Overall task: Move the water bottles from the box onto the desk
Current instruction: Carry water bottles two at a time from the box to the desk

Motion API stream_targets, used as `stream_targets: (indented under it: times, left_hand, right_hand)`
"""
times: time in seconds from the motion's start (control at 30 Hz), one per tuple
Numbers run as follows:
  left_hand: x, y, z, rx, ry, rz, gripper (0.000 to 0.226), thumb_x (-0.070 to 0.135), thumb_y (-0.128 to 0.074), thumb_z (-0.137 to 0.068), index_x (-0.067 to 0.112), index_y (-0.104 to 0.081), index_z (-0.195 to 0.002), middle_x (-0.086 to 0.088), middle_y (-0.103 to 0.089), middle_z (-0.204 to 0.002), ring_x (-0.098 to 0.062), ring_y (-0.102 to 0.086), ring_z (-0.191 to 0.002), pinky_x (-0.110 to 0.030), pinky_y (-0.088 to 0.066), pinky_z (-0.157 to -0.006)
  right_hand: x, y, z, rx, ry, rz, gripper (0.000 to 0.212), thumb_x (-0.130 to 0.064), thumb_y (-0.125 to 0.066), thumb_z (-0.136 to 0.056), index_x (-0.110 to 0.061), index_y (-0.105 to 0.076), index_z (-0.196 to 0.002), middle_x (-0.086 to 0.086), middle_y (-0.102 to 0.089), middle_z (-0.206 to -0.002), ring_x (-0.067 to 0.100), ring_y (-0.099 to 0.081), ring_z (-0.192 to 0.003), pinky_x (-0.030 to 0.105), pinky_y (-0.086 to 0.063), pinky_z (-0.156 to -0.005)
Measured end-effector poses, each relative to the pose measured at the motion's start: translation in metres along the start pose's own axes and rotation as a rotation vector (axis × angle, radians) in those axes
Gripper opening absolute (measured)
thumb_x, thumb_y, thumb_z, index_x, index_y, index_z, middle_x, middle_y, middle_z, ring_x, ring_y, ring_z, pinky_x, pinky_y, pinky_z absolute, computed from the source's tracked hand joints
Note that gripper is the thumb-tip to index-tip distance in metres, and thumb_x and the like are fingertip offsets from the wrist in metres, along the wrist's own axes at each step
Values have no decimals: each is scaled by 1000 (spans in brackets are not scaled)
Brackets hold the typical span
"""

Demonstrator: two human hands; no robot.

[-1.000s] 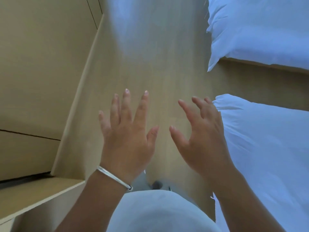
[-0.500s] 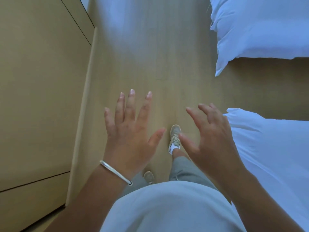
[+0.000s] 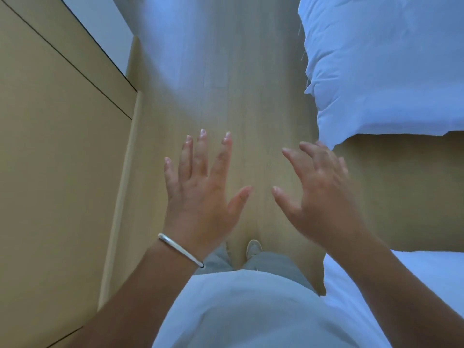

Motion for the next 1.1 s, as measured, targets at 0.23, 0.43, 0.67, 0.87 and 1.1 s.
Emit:
stream_targets:
  times: [0.23, 0.43, 0.67, 0.87, 1.1]
  left_hand:
    - [-20, -17, -124, -44, 34, 25, 83, 72, -26, -84, 40, 9, -152, -5, 1, -166, -24, 6, -152, -57, 0, -119]
    - [-51, -20, -258, -65, 52, 59, 85, 73, -24, -81, 36, -2, -155, -8, -7, -165, -28, -1, -152, -59, -4, -118]
    - [-65, 0, -415, -82, -14, 57, 83, 73, -27, -84, 38, 1, -154, -7, -6, -165, -24, 1, -152, -56, -2, -118]
    - [-63, 12, -519, -86, -36, 38, 84, 74, -23, -82, 40, 5, -153, -7, -4, -165, -24, 3, -152, -55, 0, -118]
    - [-30, 13, -659, -89, -1, 3, 85, 74, -18, -80, 39, 6, -153, -5, 1, -166, -24, 7, -152, -55, 2, -119]
  right_hand:
    - [18, -11, -118, -10, -20, 26, 66, -47, -56, -80, -20, -52, -139, 13, -47, -146, 33, -33, -143, 63, -27, -113]
    - [17, -32, -250, -29, -27, 57, 63, -47, -57, -81, -22, -52, -138, 10, -47, -145, 32, -35, -143, 62, -29, -112]
    - [2, -24, -415, -34, -53, 48, 66, -48, -56, -81, -25, -47, -142, 9, -43, -149, 28, -29, -145, 58, -23, -117]
    - [19, -16, -509, -78, -75, 76, 68, -53, -47, -82, -26, -45, -143, 7, -42, -150, 28, -30, -145, 55, -22, -118]
    - [75, -9, -640, -81, -80, 34, 68, -54, -45, -80, -24, -49, -141, 9, -44, -148, 30, -32, -144, 59, -25, -116]
Point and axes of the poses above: each hand's wrist, its own z-axis away from the middle knuckle, its own y-axis out of the back of the hand, x = y × z, the point moved 2 cm from there along -z, towards the middle knuckle
